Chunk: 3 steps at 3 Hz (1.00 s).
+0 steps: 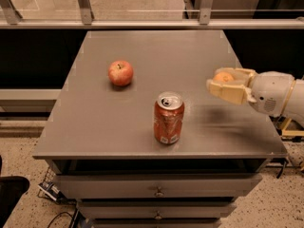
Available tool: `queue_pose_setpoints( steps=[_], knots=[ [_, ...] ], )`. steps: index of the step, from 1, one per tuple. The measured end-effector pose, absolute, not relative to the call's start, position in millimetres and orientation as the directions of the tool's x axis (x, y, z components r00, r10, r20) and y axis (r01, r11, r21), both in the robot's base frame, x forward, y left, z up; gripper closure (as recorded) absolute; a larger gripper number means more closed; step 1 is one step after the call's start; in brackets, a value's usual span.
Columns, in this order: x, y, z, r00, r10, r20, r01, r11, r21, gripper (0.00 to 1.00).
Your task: Move orange near coke can
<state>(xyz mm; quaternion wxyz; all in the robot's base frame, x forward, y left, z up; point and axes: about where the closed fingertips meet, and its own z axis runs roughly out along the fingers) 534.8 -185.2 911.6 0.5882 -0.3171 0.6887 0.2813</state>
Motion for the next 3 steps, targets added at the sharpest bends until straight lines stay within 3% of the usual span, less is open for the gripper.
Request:
queue_pose_setpoints(
  steps=[3],
  knots=[
    [469.3, -174.8, 839.4, -0.172, -0.124, -0.977, -0.755, 0.654, 0.05, 1.0]
  ],
)
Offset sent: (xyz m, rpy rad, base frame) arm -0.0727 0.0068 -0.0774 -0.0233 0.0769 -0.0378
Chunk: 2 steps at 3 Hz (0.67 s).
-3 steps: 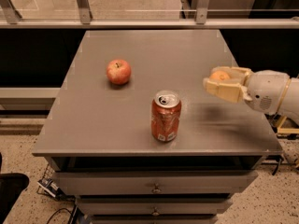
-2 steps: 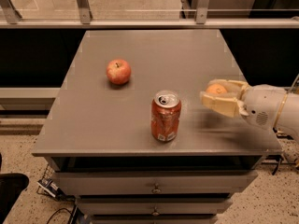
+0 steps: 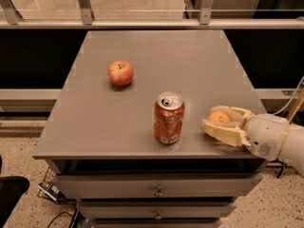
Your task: Move orange near coke can
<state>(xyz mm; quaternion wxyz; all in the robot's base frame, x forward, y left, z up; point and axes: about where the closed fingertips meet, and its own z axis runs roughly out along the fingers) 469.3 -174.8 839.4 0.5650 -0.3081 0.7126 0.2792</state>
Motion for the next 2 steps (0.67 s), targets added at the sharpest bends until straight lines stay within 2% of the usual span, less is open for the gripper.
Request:
queue_pose_setpoints(
  steps=[1, 2],
  knots=[
    [464.3, -173.7, 830.5, -0.172, -0.134, -0.976, -0.762, 0.646, 0.045, 1.0],
    [464.3, -173.6, 835.1, -0.172, -0.134, -0.976, -0.762, 0.646, 0.045, 0.83]
  ],
)
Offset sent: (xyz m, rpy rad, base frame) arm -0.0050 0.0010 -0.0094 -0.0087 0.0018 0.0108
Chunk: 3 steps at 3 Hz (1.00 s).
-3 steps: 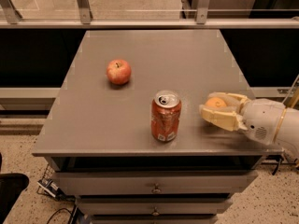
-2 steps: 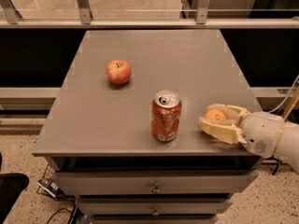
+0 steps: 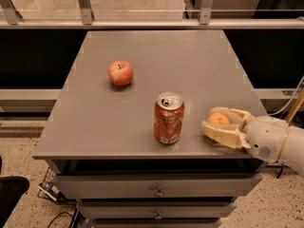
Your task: Move orange near coke can
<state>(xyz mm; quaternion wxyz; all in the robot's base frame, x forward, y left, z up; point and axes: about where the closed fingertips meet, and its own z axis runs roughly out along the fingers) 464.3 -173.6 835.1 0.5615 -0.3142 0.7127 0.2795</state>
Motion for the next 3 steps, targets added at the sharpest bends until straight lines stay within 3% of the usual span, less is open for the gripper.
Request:
queue_pose_setpoints(
  steps=[3],
  knots=[
    [464.3, -173.4, 836.0, -0.172, -0.134, -0.976, -0.762, 0.646, 0.045, 0.13]
  ],
)
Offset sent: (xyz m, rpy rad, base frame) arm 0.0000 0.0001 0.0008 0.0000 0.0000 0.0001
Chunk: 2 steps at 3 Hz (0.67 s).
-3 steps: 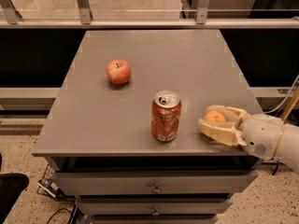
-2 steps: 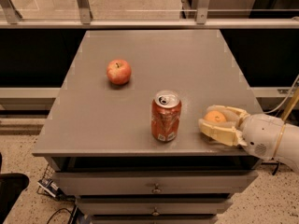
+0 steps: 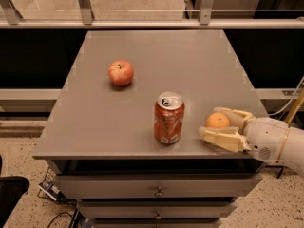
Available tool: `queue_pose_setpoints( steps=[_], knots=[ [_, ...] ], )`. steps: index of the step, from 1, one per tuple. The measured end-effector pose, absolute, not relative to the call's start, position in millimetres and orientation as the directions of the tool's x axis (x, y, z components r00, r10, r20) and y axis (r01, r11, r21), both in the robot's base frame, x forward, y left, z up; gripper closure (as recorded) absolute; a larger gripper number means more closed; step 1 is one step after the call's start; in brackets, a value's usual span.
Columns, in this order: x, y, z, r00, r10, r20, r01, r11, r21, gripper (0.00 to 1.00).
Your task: Move orange near coke can
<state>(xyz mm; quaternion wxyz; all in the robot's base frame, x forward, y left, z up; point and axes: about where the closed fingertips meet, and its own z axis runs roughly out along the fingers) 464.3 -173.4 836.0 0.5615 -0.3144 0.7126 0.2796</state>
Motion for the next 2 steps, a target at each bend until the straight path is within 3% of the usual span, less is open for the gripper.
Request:
queue_pose_setpoints(
  steps=[1, 2],
  knots=[
    [464.4, -171.3, 836.4, -0.171, -0.135, -0.976, -0.764, 0.643, 0.045, 0.0],
    [464.5, -171.3, 836.4, -0.171, -0.135, -0.976, -0.765, 0.643, 0.045, 0.0]
  ],
)
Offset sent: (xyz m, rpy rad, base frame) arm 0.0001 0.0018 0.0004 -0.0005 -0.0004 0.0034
